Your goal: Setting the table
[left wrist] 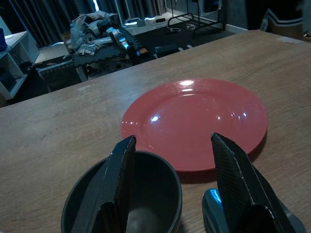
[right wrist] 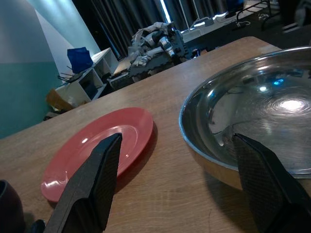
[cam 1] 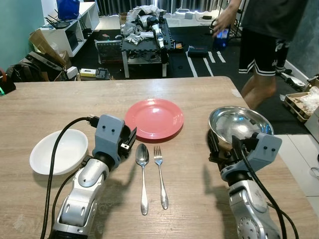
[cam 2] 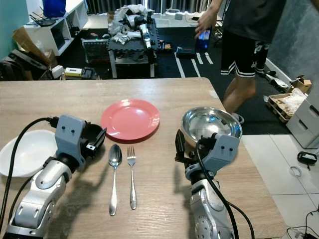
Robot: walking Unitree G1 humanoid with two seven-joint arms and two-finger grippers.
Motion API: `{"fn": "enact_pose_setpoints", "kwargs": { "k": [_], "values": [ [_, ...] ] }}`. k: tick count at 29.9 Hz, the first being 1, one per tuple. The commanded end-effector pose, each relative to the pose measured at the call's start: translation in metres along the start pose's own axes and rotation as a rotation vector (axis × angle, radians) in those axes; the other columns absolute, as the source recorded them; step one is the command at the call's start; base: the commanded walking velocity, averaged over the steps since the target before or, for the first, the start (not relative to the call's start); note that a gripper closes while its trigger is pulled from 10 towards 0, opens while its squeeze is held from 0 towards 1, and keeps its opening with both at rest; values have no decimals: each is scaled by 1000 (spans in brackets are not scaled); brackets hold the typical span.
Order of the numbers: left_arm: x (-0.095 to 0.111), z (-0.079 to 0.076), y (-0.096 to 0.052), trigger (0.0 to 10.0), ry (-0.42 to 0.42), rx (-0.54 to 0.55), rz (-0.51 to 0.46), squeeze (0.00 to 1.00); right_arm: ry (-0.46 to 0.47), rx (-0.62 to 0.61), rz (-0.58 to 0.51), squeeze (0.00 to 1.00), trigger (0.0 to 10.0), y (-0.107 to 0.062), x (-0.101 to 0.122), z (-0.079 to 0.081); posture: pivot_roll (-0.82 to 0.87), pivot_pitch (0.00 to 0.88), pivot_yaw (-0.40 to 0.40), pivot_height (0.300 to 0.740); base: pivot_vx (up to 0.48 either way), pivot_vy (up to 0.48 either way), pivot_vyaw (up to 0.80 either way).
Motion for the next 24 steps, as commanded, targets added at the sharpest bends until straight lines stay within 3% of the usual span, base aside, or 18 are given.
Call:
{"fn": "enact_pose_setpoints", "kwargs": {
  "k": [1, 6, 24],
  "values": [
    [-3, 2, -2, 10000, -13, 5, 9, 0, 21, 5, 13, 0, 10000, 0, -5, 2, -87, 0, 117, 740, 0, 0, 0],
    [-3, 2, -2, 10000, -14, 6, 9, 0, 26, 13, 13, 0, 10000, 0, -4, 3, -87, 0, 116, 740, 0, 0, 0],
    [-4, -1, -1, 10000, -16, 3, 9, 0, 47, 50, 30, 0, 10000, 1, -7, 10, -90, 0, 115, 740, -333, 0, 0]
  ]
}}
Point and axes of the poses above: a point about 5 cm out from each wrist's last joint towards the gripper, its own y axis pointing out of the wrist towards the gripper, its own x axis along the axis of the wrist's last joint, z = x × y, the point moved 5 cm from there along y, pointing out of the wrist towards the gripper, and after that the axes turned 4 degrees about -y, right-handed, at the moved point
